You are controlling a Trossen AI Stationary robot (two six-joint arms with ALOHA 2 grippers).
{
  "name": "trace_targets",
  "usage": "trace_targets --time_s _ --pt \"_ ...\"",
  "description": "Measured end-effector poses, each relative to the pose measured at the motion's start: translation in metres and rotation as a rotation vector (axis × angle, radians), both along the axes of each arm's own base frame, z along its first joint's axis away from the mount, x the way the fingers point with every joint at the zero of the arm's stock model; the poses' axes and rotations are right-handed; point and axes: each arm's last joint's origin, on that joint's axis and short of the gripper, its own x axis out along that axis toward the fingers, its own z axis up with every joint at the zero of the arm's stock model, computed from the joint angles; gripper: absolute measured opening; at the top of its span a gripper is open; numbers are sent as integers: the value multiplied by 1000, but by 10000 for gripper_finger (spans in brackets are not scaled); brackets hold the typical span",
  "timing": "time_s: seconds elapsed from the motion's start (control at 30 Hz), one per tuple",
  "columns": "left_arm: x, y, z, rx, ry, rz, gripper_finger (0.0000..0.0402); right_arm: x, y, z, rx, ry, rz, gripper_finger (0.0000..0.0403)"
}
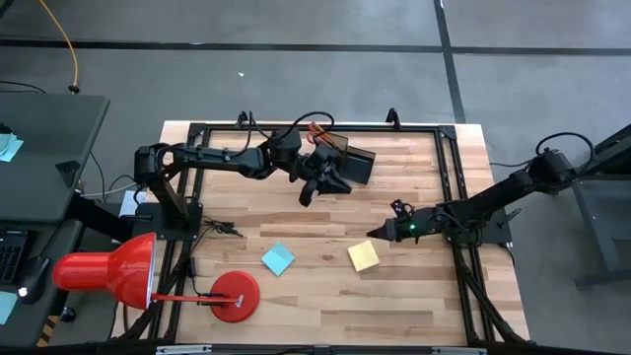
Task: Pick and place office supplies into organizer
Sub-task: Put the yellow sticky notes in the black desk organizer
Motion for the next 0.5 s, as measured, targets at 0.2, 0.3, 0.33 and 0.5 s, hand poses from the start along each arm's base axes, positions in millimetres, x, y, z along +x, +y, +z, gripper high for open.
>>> trace_targets --time_s 0.2,0.3,0.33,0.5 --pt "0 -19 -23 75 170 -140 40 -1 0 -1 -51 12 47 6" --pt "-1 -30 -36 153 285 -119 40 -1 1 -3 -27 31 106 13" --pt "-1 -33 -41 175 320 -103 40 -1 1 -3 -16 41 131 17" --pt "3 -48 -54 229 399 -84 39 -4 3 -8 54 117 208 63"
